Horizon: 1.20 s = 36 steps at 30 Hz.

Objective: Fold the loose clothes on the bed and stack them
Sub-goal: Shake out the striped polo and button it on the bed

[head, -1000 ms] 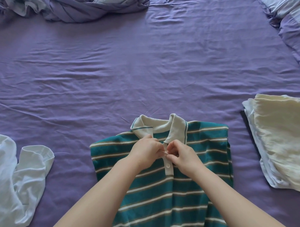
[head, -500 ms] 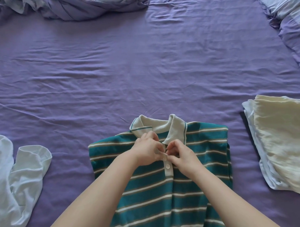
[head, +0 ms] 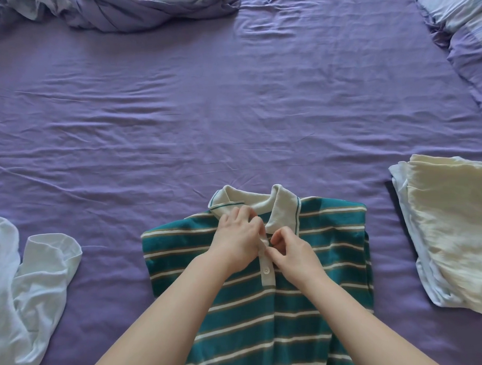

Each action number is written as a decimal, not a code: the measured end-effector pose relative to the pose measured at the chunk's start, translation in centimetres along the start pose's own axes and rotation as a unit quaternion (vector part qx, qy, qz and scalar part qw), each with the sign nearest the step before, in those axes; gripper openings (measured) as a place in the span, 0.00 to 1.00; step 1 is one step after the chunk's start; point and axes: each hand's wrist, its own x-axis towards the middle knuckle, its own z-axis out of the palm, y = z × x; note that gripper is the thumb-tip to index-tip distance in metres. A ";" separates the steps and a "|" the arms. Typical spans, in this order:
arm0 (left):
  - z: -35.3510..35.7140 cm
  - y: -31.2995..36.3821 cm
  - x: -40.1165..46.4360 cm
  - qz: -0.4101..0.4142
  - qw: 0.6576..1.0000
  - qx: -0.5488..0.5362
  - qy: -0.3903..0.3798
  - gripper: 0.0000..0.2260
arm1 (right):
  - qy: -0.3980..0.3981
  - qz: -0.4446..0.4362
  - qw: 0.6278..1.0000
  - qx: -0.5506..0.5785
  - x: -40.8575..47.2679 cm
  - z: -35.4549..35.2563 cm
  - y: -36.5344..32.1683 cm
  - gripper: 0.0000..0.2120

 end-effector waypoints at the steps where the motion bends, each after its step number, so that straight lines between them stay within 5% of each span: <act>1: 0.0 -0.1 -0.2 -0.010 1.000 -0.018 0.011 0.14 | 0.008 -0.004 0.999 -0.040 -0.1 0.0 -0.1 0.08; 7: -1.2 -3.2 -1.4 -0.087 0.980 -0.074 0.164 0.19 | 0.090 -0.126 0.983 -0.103 0.5 -1.4 -0.9 0.04; 11: -1.8 -4.1 -0.3 -0.129 0.983 -0.048 0.125 0.21 | 0.073 -0.188 0.971 -0.129 2.4 -1.7 -2.4 0.08; 15: -1.5 -3.9 0.3 -0.168 0.978 -0.037 0.115 0.17 | -0.005 -0.159 0.982 -0.106 3.9 -0.5 -4.0 0.16; 19: -1.8 -3.8 -0.8 -0.101 0.973 -0.085 0.191 0.06 | -0.030 -0.085 0.995 -0.033 4.6 0.5 -4.8 0.26; 25: -1.5 -5.6 -3.5 -0.001 0.996 -0.021 0.091 0.09 | 0.032 -0.171 0.972 -0.158 3.6 -0.8 -3.9 0.15; 31: -2.9 -4.5 -1.0 0.068 0.992 0.028 0.105 0.24 | 0.003 -0.256 0.897 -0.361 4.4 -3.0 -2.8 0.16; 36: -2.9 -3.7 1.3 0.080 0.985 0.152 -0.016 0.17 | -0.005 -0.286 0.848 -0.446 4.9 -3.1 -2.4 0.12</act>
